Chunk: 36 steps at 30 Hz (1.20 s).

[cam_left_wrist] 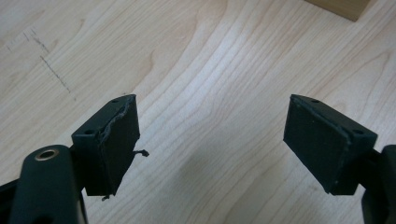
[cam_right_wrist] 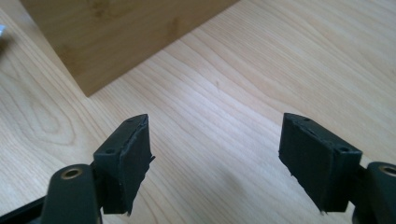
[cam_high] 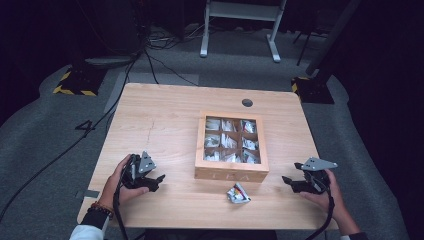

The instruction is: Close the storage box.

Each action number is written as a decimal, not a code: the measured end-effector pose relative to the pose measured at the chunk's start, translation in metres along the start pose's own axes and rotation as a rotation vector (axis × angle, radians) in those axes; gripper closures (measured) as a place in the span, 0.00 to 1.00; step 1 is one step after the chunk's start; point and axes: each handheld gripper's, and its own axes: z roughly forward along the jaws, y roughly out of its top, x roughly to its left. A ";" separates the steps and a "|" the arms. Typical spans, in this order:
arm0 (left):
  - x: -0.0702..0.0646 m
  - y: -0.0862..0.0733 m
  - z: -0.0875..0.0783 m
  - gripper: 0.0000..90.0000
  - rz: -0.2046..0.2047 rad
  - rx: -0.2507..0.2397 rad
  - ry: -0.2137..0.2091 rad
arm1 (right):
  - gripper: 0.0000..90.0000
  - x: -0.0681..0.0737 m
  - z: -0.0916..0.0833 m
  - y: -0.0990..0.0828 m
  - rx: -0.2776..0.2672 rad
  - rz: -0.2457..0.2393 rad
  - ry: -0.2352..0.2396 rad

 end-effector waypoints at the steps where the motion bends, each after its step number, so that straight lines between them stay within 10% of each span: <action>1: 0.001 -0.001 0.000 0.21 -0.002 0.002 -0.001 | 0.28 -0.002 -0.001 -0.003 -0.001 0.011 -0.001; 24: 0.021 -0.039 0.000 0.21 -0.178 0.010 -0.069 | 0.26 -0.019 -0.011 -0.054 -0.029 0.206 0.002; 36: 0.022 -0.048 -0.001 0.20 -0.210 -0.026 -0.060 | 0.25 -0.015 -0.013 -0.059 -0.025 0.198 -0.050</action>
